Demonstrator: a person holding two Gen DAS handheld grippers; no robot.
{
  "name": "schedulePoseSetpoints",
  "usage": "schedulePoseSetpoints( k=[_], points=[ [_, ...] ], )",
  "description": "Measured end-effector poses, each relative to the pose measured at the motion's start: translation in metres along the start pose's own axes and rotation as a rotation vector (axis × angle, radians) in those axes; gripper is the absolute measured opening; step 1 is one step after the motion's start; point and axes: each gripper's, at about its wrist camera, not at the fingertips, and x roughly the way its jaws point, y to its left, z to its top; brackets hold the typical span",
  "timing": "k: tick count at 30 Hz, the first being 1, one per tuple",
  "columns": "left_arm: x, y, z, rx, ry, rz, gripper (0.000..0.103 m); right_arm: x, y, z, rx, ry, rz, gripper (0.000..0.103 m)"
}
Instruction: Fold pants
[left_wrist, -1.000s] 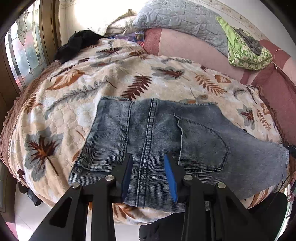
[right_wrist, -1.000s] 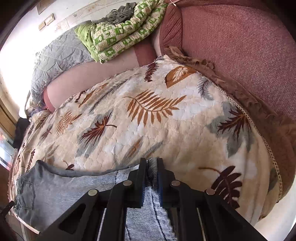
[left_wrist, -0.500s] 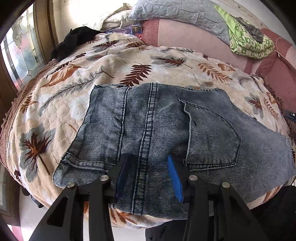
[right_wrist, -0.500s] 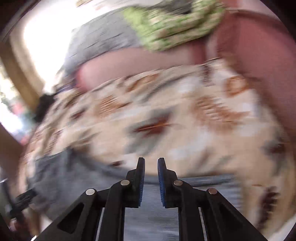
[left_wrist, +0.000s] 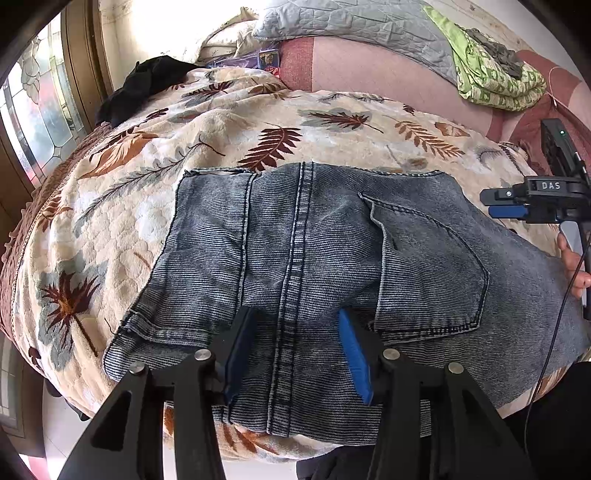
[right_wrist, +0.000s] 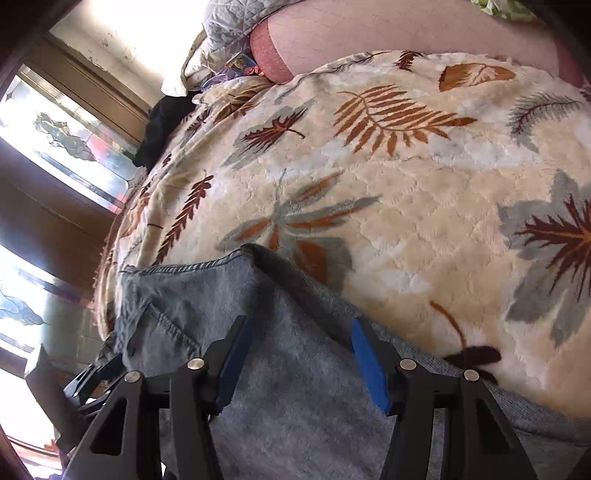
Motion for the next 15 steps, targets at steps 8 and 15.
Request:
schedulePoseSetpoints(
  k=[8,15],
  points=[
    [0.001,0.002,0.002,-0.01,0.005,-0.008,0.05,0.03,0.008,0.006,-0.114,0.083,-0.076,0.002],
    [0.009,-0.003,0.015,-0.011,-0.006,0.031,0.05,0.018,0.012,0.019,-0.101,0.0,-0.146,0.001]
  ],
)
